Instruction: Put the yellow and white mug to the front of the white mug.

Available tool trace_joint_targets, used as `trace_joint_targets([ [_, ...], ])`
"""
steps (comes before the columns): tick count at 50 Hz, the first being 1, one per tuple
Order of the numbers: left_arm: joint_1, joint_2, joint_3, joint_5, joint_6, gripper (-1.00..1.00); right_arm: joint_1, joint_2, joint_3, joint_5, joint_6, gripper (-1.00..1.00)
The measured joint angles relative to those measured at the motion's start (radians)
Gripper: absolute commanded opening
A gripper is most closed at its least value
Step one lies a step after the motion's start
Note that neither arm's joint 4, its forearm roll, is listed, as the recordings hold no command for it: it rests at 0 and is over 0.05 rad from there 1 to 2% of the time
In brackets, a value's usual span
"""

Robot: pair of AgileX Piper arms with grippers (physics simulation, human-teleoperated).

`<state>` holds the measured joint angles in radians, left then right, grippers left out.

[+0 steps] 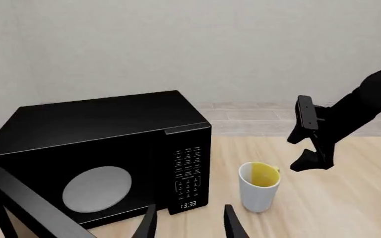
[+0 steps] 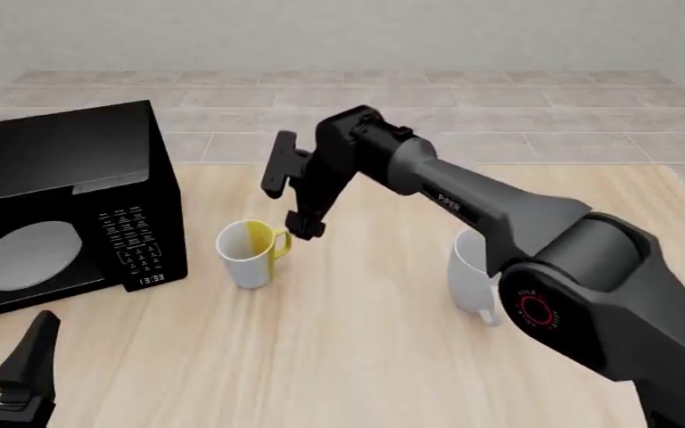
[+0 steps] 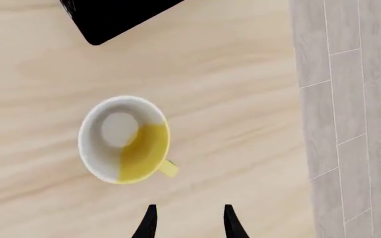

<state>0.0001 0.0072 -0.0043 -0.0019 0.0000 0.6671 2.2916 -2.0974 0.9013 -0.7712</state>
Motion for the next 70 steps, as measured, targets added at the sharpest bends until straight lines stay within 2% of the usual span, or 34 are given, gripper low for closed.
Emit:
trace_joint_targets([
  [30,0.000,0.000,0.000,0.000,0.000,1.00,-0.004,0.154,-0.195,0.096,-0.032,1.00],
  [59,0.000,0.000,0.000,0.000,0.000,1.00,0.004,0.330,-0.454,0.226,-0.034,1.00],
  [70,0.000,0.000,0.000,0.000,0.000,1.00,0.008,0.377,-0.511,0.253,-0.030,1.00],
])
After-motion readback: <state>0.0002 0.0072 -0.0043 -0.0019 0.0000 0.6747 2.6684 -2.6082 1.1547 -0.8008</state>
